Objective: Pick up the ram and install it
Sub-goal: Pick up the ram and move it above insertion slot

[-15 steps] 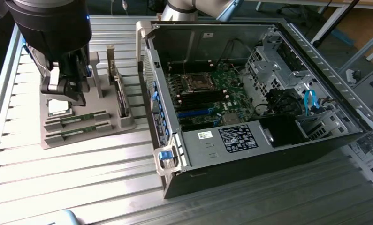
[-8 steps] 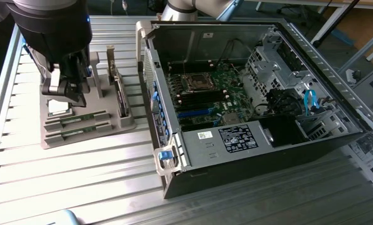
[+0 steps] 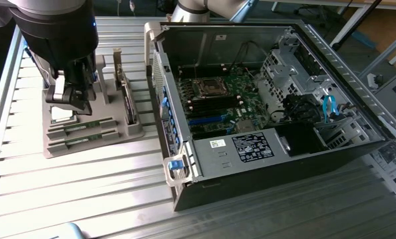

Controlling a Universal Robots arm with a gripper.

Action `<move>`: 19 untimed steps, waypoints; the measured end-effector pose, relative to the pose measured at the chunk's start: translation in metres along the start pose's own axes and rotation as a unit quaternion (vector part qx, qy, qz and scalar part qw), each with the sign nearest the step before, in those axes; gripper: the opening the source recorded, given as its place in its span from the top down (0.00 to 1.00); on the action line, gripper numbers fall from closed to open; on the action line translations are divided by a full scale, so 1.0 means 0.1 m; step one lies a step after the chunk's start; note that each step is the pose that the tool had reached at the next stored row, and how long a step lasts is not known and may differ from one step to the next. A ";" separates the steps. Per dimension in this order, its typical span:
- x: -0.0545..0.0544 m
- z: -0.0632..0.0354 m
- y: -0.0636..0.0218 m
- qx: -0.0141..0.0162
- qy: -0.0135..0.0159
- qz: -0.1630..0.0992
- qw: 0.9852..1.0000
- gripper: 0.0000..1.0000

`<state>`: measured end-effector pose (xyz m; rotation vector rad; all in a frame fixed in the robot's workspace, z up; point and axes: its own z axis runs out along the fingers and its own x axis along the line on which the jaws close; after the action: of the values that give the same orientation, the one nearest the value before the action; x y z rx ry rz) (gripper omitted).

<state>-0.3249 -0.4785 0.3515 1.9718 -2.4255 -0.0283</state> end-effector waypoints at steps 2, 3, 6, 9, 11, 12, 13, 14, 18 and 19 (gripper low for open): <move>0.00 0.008 0.000 0.000 0.000 0.000 1.000 0.64; 0.00 0.012 0.000 0.000 0.000 0.000 1.000 0.64; 0.00 0.030 -0.001 0.000 0.000 0.000 1.000 0.64; 0.00 0.044 -0.001 0.000 0.000 0.000 1.000 0.64; 0.00 0.053 -0.001 0.000 0.000 0.000 1.000 0.64; 0.00 0.058 -0.002 0.000 0.000 0.000 1.000 0.64; 0.00 0.062 -0.002 0.000 0.000 0.000 1.000 0.64; 0.00 0.066 -0.002 0.000 0.000 0.000 1.000 0.64; 0.00 0.083 -0.002 0.000 0.000 0.000 1.000 0.64; 0.00 0.087 -0.002 0.000 0.000 0.000 1.000 0.64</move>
<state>-0.3249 -0.4785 0.3428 1.9718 -2.4254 -0.0283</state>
